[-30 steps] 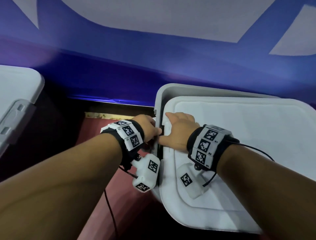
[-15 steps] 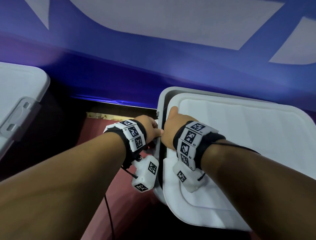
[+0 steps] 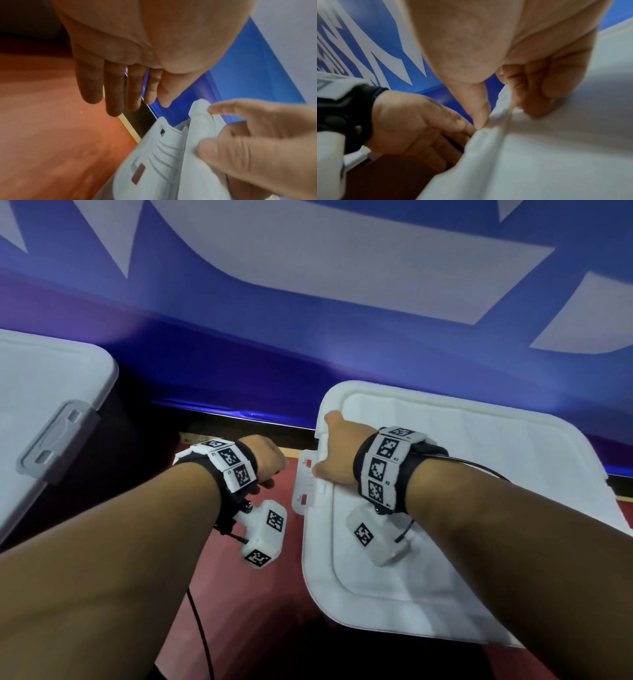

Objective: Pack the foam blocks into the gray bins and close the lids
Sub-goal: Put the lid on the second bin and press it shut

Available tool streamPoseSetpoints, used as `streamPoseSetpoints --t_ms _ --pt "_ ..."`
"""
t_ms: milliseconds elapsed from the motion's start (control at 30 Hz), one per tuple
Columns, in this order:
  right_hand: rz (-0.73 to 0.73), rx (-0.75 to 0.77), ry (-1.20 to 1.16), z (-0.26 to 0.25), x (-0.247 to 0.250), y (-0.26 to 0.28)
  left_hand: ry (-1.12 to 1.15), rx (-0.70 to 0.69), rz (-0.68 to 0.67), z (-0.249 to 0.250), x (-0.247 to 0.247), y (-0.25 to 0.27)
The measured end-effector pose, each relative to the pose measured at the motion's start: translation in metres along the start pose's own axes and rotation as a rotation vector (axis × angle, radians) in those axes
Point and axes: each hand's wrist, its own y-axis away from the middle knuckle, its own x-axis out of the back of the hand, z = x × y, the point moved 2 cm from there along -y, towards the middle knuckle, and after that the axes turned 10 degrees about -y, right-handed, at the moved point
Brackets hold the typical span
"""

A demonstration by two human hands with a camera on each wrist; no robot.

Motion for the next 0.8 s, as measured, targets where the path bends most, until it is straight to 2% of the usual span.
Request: streamPoseSetpoints --t_ms 100,200,333,500,600,800 --pt "-0.088 0.033 0.004 0.009 -0.005 -0.001 -0.109 0.030 0.000 0.000 0.005 -0.002" --pt "-0.131 0.029 -0.009 0.012 -0.004 -0.002 -0.103 0.052 -0.056 0.005 -0.004 0.004" --pt "-0.168 0.023 -0.031 0.016 -0.006 -0.007 -0.119 0.003 -0.141 0.019 -0.024 0.012" --pt "-0.297 0.019 -0.105 0.024 -0.002 -0.004 -0.117 -0.091 -0.015 0.030 -0.016 0.013" --pt "-0.294 0.053 -0.104 0.025 -0.001 0.000 -0.148 -0.100 0.017 0.033 -0.018 0.014" --pt "-0.275 0.076 -0.057 0.027 -0.006 -0.006 -0.338 -0.108 -0.046 0.043 -0.029 0.025"
